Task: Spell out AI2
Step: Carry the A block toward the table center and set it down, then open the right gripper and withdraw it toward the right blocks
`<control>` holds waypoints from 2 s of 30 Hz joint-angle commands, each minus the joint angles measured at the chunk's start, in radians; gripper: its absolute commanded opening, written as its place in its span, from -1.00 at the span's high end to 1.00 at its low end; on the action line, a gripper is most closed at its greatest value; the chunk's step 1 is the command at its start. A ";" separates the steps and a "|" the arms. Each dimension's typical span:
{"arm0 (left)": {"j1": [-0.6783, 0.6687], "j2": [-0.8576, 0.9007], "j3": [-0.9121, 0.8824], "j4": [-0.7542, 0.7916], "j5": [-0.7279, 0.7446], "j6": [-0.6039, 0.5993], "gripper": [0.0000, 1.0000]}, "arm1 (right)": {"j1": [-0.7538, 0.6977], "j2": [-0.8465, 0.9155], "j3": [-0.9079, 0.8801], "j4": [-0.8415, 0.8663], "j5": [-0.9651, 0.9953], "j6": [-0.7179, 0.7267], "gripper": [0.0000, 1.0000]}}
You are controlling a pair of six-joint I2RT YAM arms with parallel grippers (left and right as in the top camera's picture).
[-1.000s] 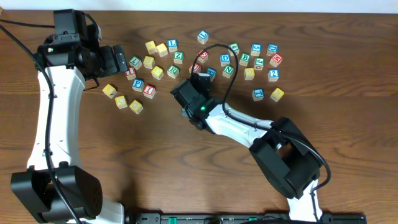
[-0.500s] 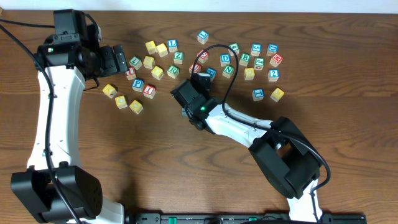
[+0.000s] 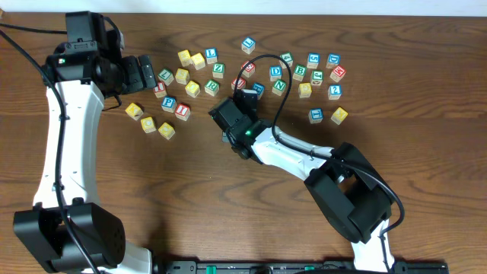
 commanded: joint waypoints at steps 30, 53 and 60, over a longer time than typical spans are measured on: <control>0.002 -0.002 0.023 -0.008 -0.005 0.012 -0.98 | -0.170 -0.386 0.120 -0.315 -0.221 -0.346 0.12; 0.001 -0.002 0.023 -0.031 -0.002 0.008 -0.72 | -0.277 -0.428 0.120 -0.508 -0.424 -0.348 -0.80; -0.022 -0.001 0.023 -0.011 -0.004 0.005 -0.40 | -0.293 -0.428 0.120 -0.513 -0.423 -0.348 -0.69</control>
